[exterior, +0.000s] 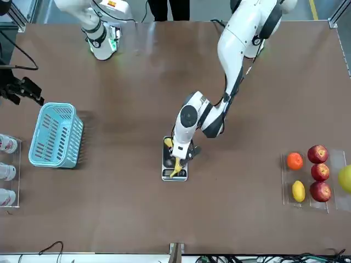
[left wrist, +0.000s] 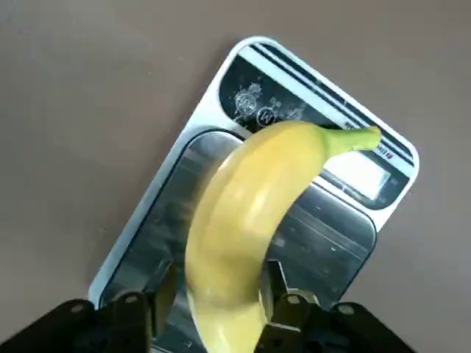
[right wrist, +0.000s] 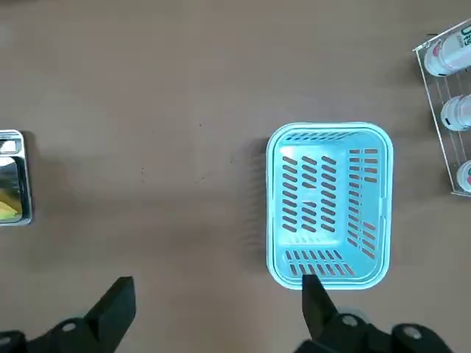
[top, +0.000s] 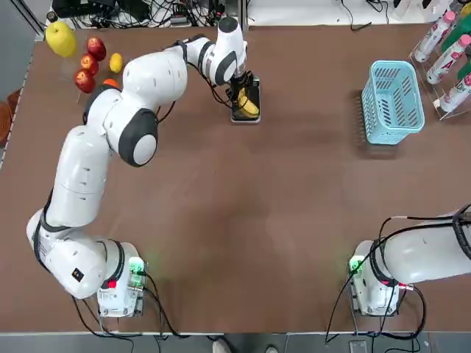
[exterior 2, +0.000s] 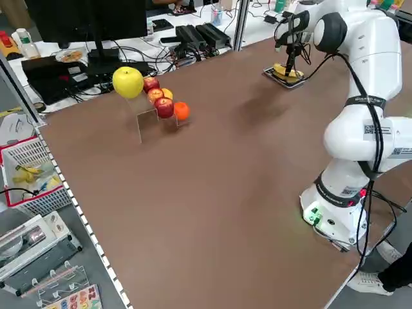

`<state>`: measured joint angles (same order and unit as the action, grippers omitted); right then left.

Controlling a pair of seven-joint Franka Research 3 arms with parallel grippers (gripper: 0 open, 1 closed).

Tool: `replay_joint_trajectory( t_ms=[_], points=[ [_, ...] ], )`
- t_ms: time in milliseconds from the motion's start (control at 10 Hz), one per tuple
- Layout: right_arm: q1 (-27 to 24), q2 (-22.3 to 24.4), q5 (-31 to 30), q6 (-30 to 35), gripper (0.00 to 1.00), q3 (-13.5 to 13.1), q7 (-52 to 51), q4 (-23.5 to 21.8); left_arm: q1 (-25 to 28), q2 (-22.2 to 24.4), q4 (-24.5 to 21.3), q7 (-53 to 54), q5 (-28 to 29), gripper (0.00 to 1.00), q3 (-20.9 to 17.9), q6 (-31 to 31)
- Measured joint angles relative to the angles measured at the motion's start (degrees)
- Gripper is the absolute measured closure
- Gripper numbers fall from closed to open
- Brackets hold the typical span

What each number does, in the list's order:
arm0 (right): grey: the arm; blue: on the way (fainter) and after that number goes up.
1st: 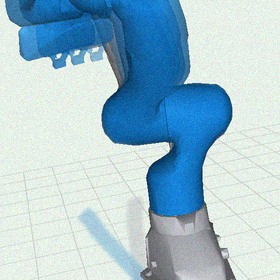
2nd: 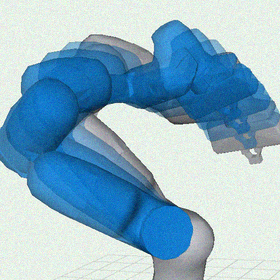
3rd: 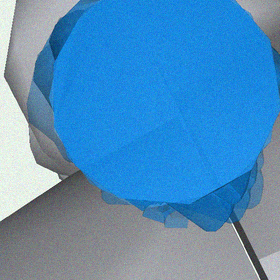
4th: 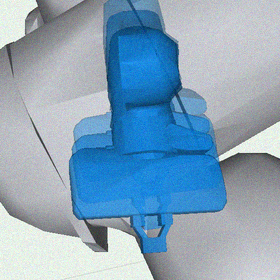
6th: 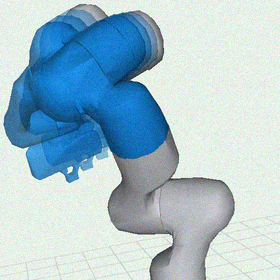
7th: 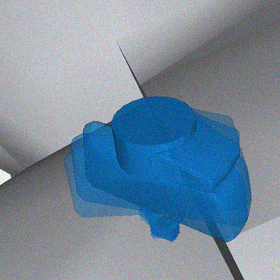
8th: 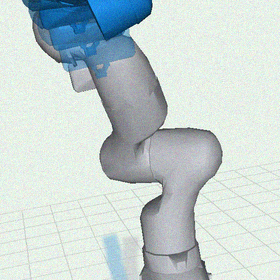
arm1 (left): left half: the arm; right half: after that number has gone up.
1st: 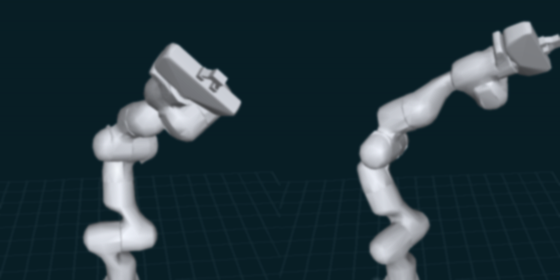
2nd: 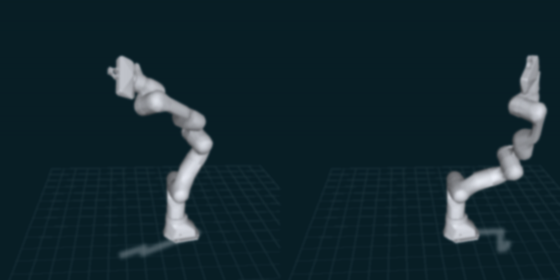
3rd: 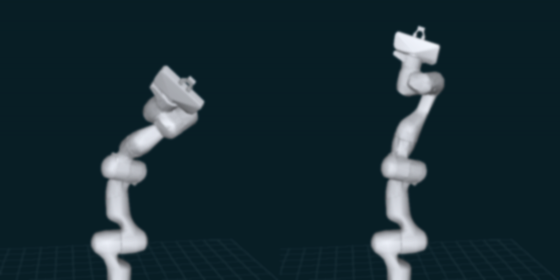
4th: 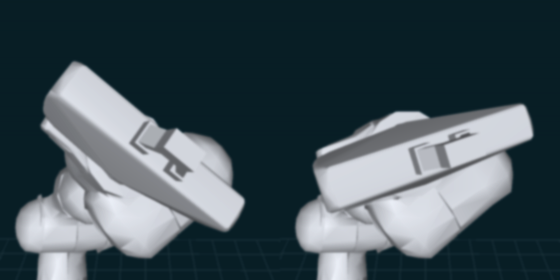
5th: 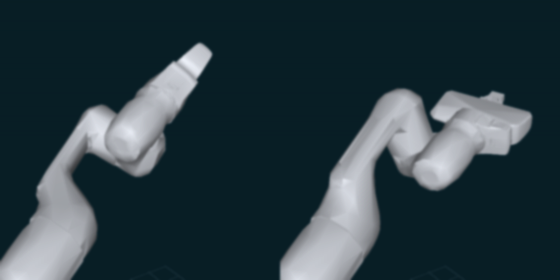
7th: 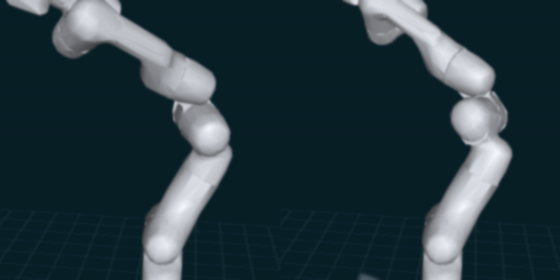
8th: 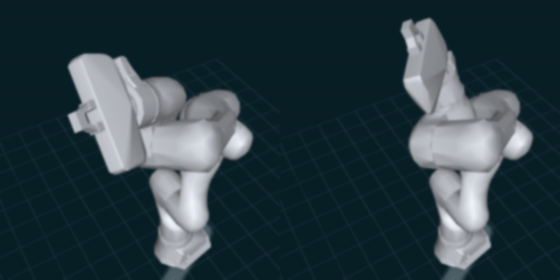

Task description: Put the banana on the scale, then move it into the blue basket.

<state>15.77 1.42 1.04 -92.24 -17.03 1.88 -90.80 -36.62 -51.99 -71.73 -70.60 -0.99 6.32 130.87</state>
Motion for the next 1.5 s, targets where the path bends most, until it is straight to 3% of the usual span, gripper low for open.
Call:
replay_joint_trajectory(
  t_ms=[200, 300, 600, 700, 1000, 1200, 1300, 1500],
  points=[
    [0.0, 0.0, 0.0, -0.2, 0.00, 0.0, 0.0, -0.2, 0.4, 1.5, 1.7, -0.1, 0.0, 0.08, -0.1, -1.9],
    [0.2, 0.0, 0.0, -0.6, 0.00, 0.1, 0.0, -0.4, 1.0, 4.0, 2.5, -0.4, -0.6, 0.00, -0.2, -5.9],
    [4.2, -1.2, 0.0, -2.3, 0.00, 0.6, -0.1, 0.2, 8.4, 16.5, 3.1, 0.9, -3.1, 0.00, -0.4, -18.9],
    [6.7, -3.5, 0.0, -2.7, 0.00, 1.1, -0.1, 2.5, 11.7, 20.2, 2.9, 3.3, -3.1, 0.00, -0.5, -24.5],
    [15.2, -17.1, 0.1, -1.7, 0.00, 2.8, 0.6, 16.7, 22.5, 26.8, 1.2, 17.1, -3.2, 0.00, -0.6, -35.7],
    [20.3, -28.6, 3.9, -2.7, 0.00, 3.0, 8.6, 27.1, 27.7, 28.8, -0.9, 26.2, -3.3, 0.00, -0.6, -39.8],
    [21.7, -34.0, 5.4, -6.0, 0.00, 3.1, 11.4, 30.1, 29.7, 29.1, -1.2, 31.1, -3.3, 0.00, -0.6, -40.9],
    [23.7, -42.7, 6.4, -13.8, 0.00, 4.0, 12.3, 31.8, 33.2, 32.2, -1.3, 42.6, -1.5, 0.00, -0.7, -42.9]
  ],
)
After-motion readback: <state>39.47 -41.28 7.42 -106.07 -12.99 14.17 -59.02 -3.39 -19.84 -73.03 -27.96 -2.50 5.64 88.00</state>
